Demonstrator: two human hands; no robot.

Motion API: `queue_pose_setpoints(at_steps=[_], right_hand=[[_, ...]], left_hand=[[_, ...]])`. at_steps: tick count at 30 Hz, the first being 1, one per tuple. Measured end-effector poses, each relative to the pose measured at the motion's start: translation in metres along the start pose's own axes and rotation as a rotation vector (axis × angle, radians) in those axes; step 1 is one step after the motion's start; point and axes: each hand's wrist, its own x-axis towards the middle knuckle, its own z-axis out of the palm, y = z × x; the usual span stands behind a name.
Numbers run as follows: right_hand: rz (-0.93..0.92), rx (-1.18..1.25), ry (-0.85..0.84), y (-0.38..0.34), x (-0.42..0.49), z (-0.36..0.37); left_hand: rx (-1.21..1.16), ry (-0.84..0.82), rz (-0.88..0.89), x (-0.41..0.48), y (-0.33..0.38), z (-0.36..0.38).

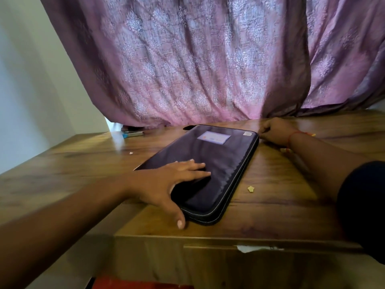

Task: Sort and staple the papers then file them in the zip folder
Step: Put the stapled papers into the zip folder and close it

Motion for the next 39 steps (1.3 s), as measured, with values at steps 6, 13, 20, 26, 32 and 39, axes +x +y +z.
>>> queue_pose_setpoints(at_steps=[6,13,20,26,32,39], right_hand=[[0.061,0.111,0.022,0.002,0.003,0.002],[0.055,0.187,0.036,0.008,0.003,-0.001],[0.051,0.21,0.067,0.017,0.006,-0.003],[0.037,0.239,0.047,0.023,0.006,-0.007],[-0.004,0.24,0.005,0.03,0.006,-0.008],[-0.007,0.229,-0.013,0.033,0.006,-0.007]], left_hand=[[0.061,0.186,0.003,-0.001,-0.001,0.021],[0.064,0.201,-0.051,0.013,0.002,0.019],[0.04,0.229,-0.078,0.027,0.01,0.015],[0.023,0.23,-0.088,0.027,0.012,0.011],[0.026,0.221,-0.099,0.026,0.014,0.011],[0.111,0.214,-0.102,0.028,0.016,0.018]])
